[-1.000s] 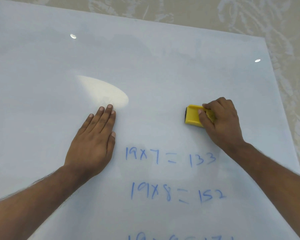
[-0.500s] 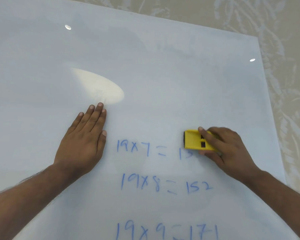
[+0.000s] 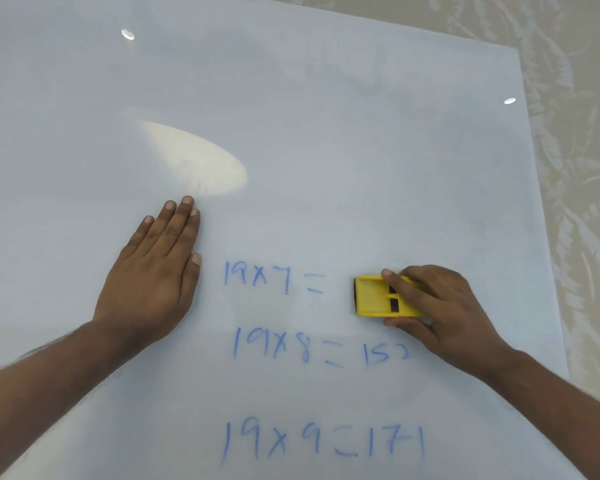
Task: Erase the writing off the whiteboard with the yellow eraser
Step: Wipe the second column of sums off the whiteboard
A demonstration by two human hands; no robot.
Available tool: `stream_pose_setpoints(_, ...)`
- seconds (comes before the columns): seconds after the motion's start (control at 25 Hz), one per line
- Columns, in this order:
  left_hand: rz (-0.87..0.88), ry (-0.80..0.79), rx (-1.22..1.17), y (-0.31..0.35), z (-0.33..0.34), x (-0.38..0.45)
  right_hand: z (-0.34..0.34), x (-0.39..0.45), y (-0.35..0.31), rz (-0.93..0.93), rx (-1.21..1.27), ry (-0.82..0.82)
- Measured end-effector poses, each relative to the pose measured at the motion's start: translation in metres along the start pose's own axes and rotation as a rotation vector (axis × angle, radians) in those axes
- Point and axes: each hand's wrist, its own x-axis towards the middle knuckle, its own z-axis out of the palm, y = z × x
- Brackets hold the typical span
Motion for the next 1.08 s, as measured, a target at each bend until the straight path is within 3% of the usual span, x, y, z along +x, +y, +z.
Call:
stream_pose_setpoints(0.2, -0.001, -0.004, 0.008, 0.0, 0.002, -0.001, 0.009, 0.043, -0.011, 0.245, 0.05, 0.098)
stream_pose_setpoints(0.52, 0.002, -0.029, 0.021, -0.001, 0.0, -0.015, 0.01, 0.001, -0.027, -0.023, 0.045, -0.013)
stream_pose_setpoints(0.8, 0.009, -0.028, 0.034, 0.001, 0.004, -0.023, 0.021, 0.068, -0.045, 0.215, 0.042, 0.114)
stream_pose_setpoints(1.08, 0.026, -0.04, 0.028, 0.0, 0.003, -0.035, 0.023, 0.031, -0.063, -0.063, 0.046, 0.01)
